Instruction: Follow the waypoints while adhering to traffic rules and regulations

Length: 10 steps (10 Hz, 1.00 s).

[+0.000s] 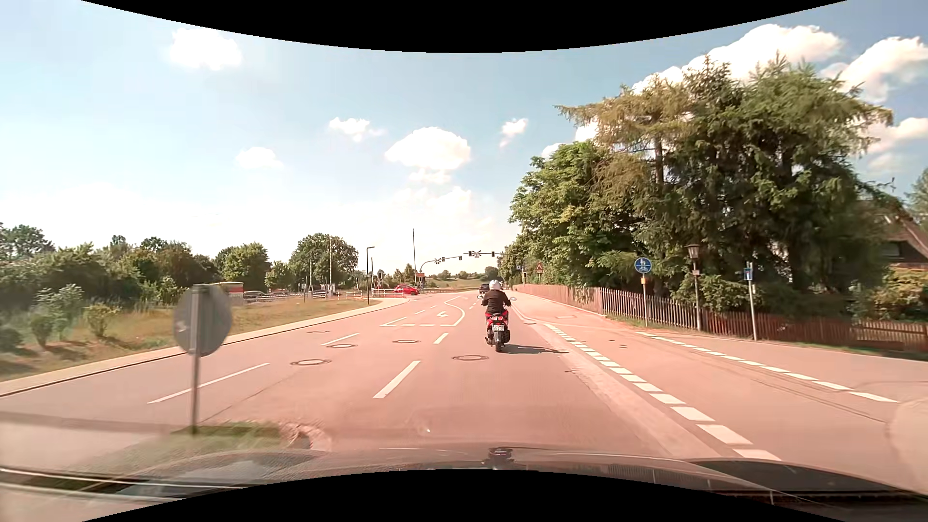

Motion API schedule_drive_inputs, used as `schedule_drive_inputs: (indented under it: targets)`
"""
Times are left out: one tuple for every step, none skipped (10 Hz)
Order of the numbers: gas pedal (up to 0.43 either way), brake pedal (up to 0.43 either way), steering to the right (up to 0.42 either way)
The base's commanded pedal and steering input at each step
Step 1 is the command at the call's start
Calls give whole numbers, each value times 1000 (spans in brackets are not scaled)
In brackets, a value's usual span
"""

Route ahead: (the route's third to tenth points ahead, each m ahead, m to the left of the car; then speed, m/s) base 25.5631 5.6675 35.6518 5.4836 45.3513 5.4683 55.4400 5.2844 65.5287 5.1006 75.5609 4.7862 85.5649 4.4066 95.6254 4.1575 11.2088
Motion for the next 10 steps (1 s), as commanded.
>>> schedule_drive_inputs:
  targets:
    - [177,12,-6]
    - [177,6,-5]
    - [169,6,-5]
    - [157,12,-5]
    - [157,12,-5]
    - [157,12,-4]
    - [157,12,-4]
    - [157,12,-3]
    - [169,12,-3]
    - [169,12,0]
